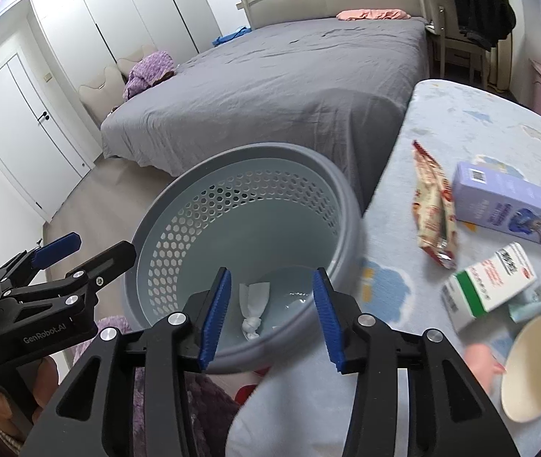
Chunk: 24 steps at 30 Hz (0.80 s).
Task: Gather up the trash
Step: 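Open both tools to drop the tissue and card into the wastebasket, then move both tools back toward the trash on the table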
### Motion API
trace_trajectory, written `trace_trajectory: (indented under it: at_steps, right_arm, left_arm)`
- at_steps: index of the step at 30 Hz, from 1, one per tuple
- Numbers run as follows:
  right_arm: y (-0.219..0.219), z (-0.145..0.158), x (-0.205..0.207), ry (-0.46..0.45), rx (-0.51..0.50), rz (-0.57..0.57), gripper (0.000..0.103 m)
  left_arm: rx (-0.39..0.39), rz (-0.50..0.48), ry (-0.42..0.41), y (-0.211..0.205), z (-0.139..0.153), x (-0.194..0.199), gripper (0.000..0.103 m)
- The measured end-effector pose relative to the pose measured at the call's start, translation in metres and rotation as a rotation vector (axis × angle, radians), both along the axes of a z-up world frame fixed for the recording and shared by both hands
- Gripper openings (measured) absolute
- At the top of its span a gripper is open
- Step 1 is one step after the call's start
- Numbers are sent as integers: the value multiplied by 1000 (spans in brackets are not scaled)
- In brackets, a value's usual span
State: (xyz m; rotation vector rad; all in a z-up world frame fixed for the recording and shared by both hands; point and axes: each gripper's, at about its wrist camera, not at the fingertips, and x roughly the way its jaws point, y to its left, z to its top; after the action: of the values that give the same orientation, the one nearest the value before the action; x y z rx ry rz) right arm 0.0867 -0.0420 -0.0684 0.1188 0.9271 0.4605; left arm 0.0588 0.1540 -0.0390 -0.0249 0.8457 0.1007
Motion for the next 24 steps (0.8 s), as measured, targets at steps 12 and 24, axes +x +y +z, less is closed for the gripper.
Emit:
trace_trajectory:
  at_steps: [12, 24]
  right_arm:
    - [-37, 9, -36, -17, -5, -51, 53]
    - [-91, 8, -83, -37, -41, -142, 55]
  left_arm:
    - [-30, -68, 0, -38, 7, -15, 97]
    - [-48, -148, -7, -87, 9, -33, 97]
